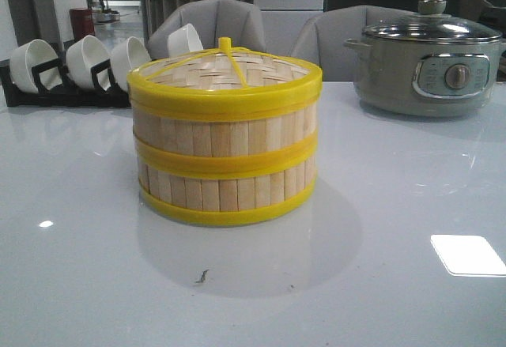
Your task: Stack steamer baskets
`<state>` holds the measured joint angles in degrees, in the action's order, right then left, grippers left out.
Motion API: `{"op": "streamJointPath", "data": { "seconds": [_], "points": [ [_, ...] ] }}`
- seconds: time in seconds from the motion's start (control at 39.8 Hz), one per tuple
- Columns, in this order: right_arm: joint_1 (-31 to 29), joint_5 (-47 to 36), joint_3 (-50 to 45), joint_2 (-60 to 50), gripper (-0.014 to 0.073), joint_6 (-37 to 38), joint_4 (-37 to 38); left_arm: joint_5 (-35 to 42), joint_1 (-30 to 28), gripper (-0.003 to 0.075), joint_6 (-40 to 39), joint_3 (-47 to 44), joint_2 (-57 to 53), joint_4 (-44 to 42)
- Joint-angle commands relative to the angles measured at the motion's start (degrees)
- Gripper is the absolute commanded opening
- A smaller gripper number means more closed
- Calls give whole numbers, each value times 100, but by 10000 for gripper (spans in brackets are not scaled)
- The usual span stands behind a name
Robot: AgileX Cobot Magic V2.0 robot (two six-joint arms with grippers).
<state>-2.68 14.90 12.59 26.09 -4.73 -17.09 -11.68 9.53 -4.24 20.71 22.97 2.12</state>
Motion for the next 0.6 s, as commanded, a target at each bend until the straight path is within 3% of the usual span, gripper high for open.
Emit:
{"op": "streamJointPath", "data": {
  "seconds": [0.0, 0.43, 0.58],
  "points": [
    [-20, -395, 167, 25, 56, -48, 40, 782, -137, 83, 6, -218, -377, 193],
    [-20, -395, 167, 25, 56, -48, 40, 2329, -422, 83, 6, -2131, -1974, 333],
    [-20, -384, 167, 25, 56, -48, 40, 1959, -422, 83, 17, -2113, -2223, 300]
  ]
}}
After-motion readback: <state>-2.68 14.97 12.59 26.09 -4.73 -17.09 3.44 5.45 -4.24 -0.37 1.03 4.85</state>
